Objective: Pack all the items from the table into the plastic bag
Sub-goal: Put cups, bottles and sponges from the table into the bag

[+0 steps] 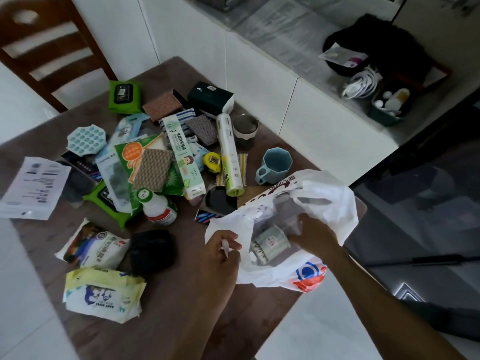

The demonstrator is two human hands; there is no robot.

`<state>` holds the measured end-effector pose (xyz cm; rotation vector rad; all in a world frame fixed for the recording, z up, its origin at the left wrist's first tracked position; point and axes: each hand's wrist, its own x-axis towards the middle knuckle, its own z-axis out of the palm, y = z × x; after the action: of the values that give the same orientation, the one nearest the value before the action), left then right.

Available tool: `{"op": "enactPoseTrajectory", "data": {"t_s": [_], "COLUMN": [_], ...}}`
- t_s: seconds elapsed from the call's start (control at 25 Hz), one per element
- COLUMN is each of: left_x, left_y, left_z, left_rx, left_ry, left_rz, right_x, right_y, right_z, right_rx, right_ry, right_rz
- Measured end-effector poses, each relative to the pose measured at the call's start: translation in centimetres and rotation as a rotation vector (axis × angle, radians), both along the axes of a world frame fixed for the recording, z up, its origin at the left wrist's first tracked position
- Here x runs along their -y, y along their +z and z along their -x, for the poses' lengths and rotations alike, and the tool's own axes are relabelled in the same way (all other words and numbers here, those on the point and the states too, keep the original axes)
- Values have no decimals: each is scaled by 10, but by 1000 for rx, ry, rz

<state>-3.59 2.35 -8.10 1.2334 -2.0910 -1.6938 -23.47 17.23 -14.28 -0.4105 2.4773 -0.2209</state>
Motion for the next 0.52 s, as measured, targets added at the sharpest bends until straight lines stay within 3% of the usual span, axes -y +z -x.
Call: {"op": "enactPoseTrajectory", "data": {"t_s": [0.12,0.2,0.28,0.32,0.44,0.52], "left_x": [6,10,12,15,17,14], "left_y": [-5,-16,-33,-33,5,22], "left_z": [-12,-21,-28,-29,-20,-12], "left_rx": [72,126,200,240,291,244], "left_ry": [76,89,95,92,45,87], "left_rz": [-6,28,93,126,167,117], "right_x": [19,47,81,98,128,131], "right_y": [33,57,68,70,52,38], "right_z": [-19,-29,-19,-6,40,49], "right_rx": [-329,-620,-786,-791,-551,-434], "right_ry": [97,188,184,160,175,201], "right_rz": [59,347,515,486,26,-173]}}
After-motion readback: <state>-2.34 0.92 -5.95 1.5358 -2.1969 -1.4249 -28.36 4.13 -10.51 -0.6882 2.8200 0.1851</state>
